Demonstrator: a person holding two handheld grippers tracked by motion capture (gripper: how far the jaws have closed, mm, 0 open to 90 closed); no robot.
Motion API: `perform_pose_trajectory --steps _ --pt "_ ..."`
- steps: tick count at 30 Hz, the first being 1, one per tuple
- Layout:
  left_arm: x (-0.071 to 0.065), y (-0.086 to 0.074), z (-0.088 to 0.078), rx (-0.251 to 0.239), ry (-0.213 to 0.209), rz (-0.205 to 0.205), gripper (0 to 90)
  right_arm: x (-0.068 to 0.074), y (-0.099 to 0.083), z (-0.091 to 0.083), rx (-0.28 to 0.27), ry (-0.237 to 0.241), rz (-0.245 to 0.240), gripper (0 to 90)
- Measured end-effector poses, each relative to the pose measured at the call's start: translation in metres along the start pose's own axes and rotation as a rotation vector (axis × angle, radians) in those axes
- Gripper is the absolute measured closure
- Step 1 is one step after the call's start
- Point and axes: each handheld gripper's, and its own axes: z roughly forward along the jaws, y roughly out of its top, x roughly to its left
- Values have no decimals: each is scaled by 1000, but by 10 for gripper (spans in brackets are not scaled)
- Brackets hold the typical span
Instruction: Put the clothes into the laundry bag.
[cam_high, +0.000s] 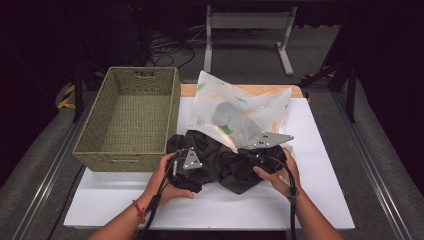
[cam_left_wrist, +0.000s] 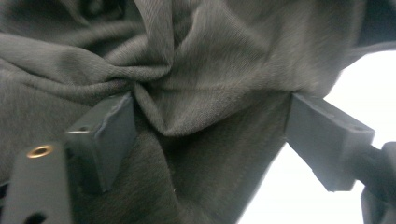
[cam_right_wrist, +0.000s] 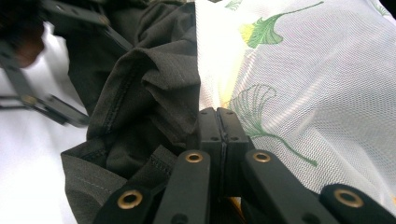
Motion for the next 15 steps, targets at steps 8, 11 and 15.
perform_pose_trajectory --steps 8,11,15 --pt "5 5 19 -32 -11 38 785 2 1 3 5 4 -1 900" --pt "5 9 18 -123 -66 -3 872 3 2 3 -12 13 4 900" --pt "2 20 12 -213 -104 -2 876 4 5 0 -52 33 24 900"
